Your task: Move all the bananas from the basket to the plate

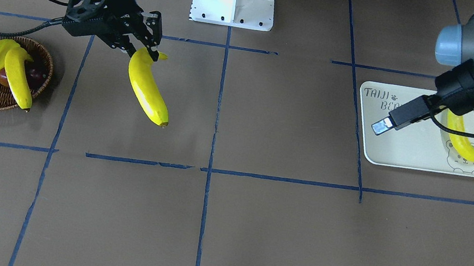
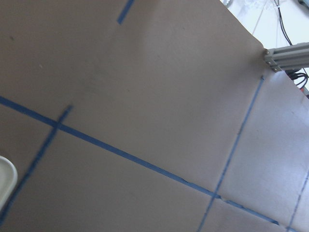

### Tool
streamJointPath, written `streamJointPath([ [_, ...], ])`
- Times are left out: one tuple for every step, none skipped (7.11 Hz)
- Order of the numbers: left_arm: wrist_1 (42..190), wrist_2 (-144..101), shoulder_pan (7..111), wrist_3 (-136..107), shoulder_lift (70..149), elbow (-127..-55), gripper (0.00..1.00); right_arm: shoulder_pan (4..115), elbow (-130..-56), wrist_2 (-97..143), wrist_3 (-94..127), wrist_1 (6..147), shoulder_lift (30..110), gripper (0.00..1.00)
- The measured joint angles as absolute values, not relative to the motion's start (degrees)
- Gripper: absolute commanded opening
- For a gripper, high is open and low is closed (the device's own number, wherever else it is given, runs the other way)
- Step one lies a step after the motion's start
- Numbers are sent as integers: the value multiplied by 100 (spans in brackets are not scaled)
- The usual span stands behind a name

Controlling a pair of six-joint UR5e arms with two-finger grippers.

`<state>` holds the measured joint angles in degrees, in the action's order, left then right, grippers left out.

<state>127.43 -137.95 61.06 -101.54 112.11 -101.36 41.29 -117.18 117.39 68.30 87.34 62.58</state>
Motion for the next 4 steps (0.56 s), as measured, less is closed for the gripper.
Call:
streamJointPath([
  [12729, -13421, 5707, -10764, 11499, -10234, 100, 4039, -11718, 11634, 6900, 9022, 6010, 0],
  [12715, -13042, 5331, -11170, 11743, -10268, 100, 3979, -11720, 11589, 6978, 9143, 5881, 0],
  [12701, -12738, 5015, -11400, 11971, -10251, 100, 3911, -11722, 11549, 7027, 9186, 5806, 0],
  [12688, -12451, 4731, -11551, 12211, -10205, 100, 3832, -11723, 11509, 7055, 9203, 5751, 0],
])
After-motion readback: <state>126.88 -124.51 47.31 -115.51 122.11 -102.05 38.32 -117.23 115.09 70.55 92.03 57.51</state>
